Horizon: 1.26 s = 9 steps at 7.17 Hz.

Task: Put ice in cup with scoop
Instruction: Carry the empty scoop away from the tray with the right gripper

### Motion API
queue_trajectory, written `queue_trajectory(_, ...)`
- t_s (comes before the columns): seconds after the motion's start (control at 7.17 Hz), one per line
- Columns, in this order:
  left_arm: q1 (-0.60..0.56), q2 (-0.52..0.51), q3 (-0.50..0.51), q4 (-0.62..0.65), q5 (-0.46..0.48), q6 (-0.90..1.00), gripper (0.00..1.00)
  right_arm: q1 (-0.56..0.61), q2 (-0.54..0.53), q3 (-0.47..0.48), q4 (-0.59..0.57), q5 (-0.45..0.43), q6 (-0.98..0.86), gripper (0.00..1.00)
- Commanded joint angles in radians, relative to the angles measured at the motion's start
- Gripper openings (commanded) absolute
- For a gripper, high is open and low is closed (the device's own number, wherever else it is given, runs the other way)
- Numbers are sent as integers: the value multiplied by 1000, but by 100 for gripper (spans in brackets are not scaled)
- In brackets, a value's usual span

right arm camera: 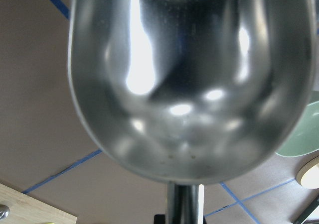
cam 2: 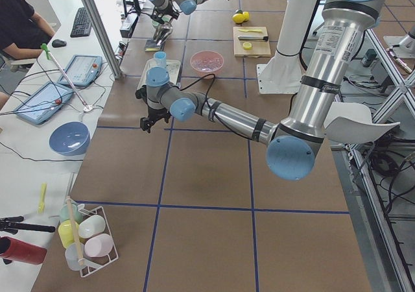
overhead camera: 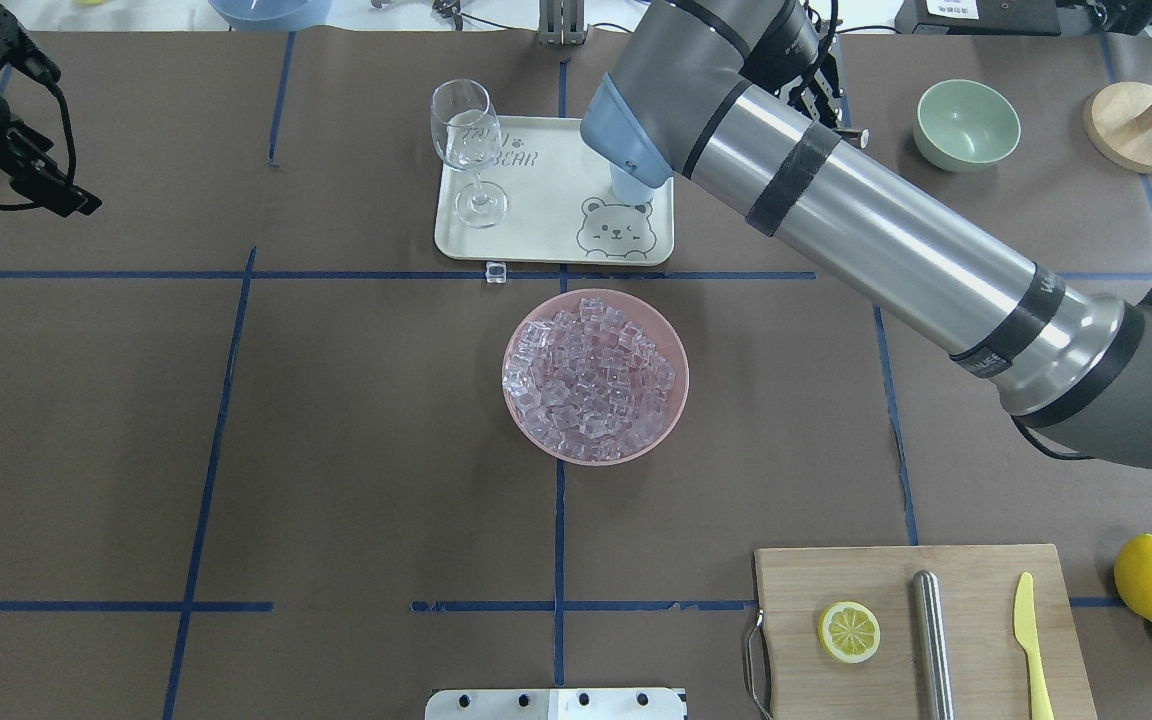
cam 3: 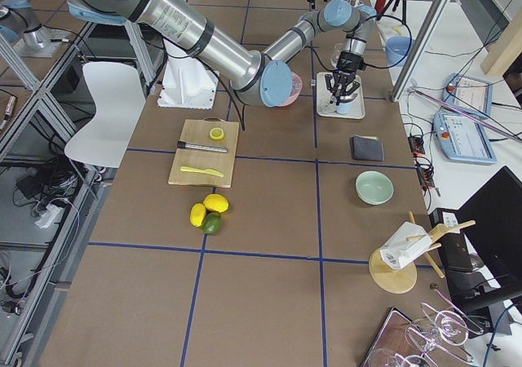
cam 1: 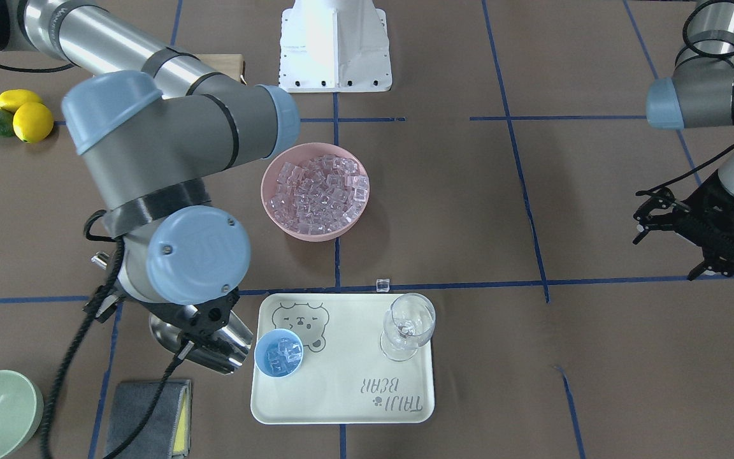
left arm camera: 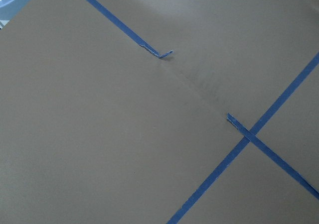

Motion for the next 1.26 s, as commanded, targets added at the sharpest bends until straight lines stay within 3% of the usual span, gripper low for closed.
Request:
queue_trajectory(0.0, -6, 1, 1, 1, 3, 1, 100, 128, -123, 159, 1, 145, 9, 0)
queue_trajectory(0.42, -29, 1, 2, 4, 6, 0, 100, 260, -367, 443, 4, 302, 16, 0)
queue_trajectory(0.7, -29, 30, 7, 2, 5, 0, 100, 293, -603, 673, 3, 368, 44, 0)
queue_trajectory(0.98, -29, 40, 8, 2, 3, 0, 100, 305, -786, 779, 9, 473, 351, 0)
queue_trajectory(1.12, -29, 40, 8, 2, 1, 1, 100, 304, -891, 842, 41, 486, 380, 0)
